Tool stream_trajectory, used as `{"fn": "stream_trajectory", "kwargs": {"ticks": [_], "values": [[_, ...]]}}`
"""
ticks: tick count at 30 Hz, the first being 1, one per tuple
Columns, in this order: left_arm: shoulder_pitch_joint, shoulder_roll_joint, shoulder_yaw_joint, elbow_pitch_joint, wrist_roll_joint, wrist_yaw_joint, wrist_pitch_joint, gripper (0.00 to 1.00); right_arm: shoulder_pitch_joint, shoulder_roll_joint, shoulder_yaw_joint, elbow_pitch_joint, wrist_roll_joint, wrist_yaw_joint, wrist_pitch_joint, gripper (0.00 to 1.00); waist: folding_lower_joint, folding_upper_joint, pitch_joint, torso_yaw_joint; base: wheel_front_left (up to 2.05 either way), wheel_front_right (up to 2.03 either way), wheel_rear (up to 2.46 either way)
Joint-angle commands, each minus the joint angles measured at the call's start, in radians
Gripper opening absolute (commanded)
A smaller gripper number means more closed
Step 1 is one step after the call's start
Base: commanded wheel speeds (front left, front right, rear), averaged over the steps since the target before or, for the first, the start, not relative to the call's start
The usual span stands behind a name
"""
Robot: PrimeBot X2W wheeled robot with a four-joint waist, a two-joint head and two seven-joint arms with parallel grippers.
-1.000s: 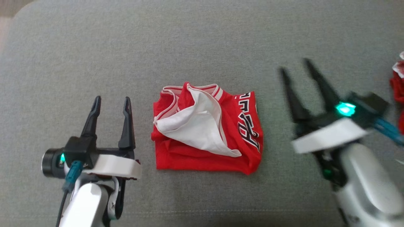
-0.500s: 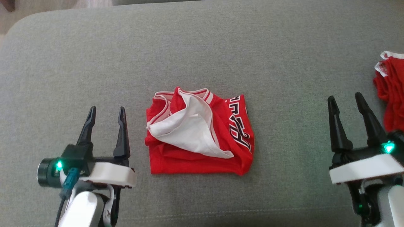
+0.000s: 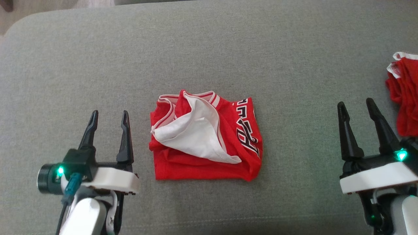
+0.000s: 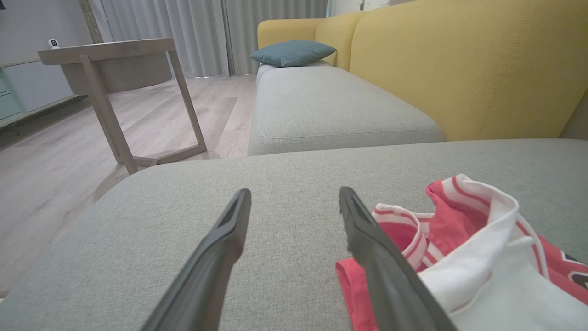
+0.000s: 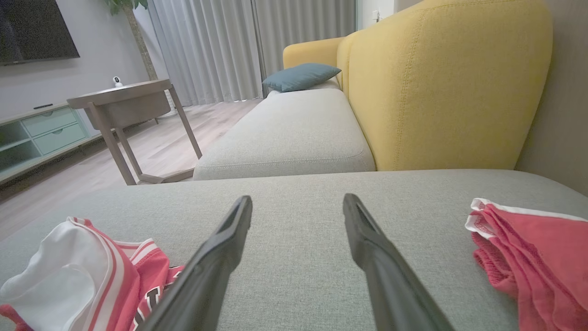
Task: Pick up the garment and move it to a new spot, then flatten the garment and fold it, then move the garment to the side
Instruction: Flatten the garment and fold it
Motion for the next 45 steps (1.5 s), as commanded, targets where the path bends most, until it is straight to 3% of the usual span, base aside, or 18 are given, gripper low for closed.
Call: {"fn": "stream_trajectory", "kwargs": {"ticks": [1,3,4,5,10,18,30,35,45], "values": [[-0.023,0.022,0.031,-0.034,0.001,0.009,0.002,1.00,-0.015,-0.006,0.017,-0.040,0.000,0.007,0.006,1.00,0.0000,-0.0001,0.002,0.000,0.00,0.00,0.00],[-0.025,0.023,0.030,-0.036,0.001,0.010,0.002,1.00,-0.018,-0.005,0.022,-0.037,0.007,0.007,0.011,0.96,0.0000,-0.0001,0.005,0.001,0.00,0.00,0.00],[-0.027,0.023,0.029,-0.037,0.001,0.010,0.002,1.00,-0.020,-0.006,0.028,-0.031,0.012,0.007,0.015,0.30,0.0000,-0.0001,0.008,0.002,0.00,0.00,0.00],[-0.030,0.024,0.028,-0.038,0.001,0.010,0.002,1.00,-0.023,-0.009,0.035,-0.023,0.017,0.007,0.022,0.00,0.0000,-0.0001,0.012,0.002,0.00,0.00,0.00],[-0.056,0.023,0.022,-0.045,0.005,0.008,0.002,1.00,-0.091,-0.044,0.137,0.060,0.058,0.007,0.039,0.00,0.0000,-0.0001,0.043,0.011,0.00,0.00,0.00],[-0.105,0.007,0.003,-0.035,0.010,-0.003,-0.007,1.00,-0.311,-0.083,0.443,0.282,0.146,0.007,0.035,0.00,0.0000,-0.0001,0.092,0.051,0.00,0.00,0.00],[-0.143,-0.018,-0.010,-0.017,0.016,-0.006,-0.021,1.00,-0.516,-0.122,0.667,0.550,0.290,0.007,0.023,0.00,0.0000,-0.0001,0.123,0.101,0.00,0.00,0.00],[-0.141,-0.023,-0.009,-0.010,0.018,-0.005,-0.025,1.00,-0.558,-0.132,0.757,0.598,0.363,0.007,0.014,0.00,0.0000,-0.0001,0.121,0.101,0.00,0.00,0.00],[-0.138,-0.022,-0.006,-0.003,0.019,-0.008,-0.028,1.00,-0.606,-0.180,0.932,0.571,0.487,0.007,0.018,0.00,0.0000,-0.0001,0.103,0.089,0.00,0.00,0.00]]}}
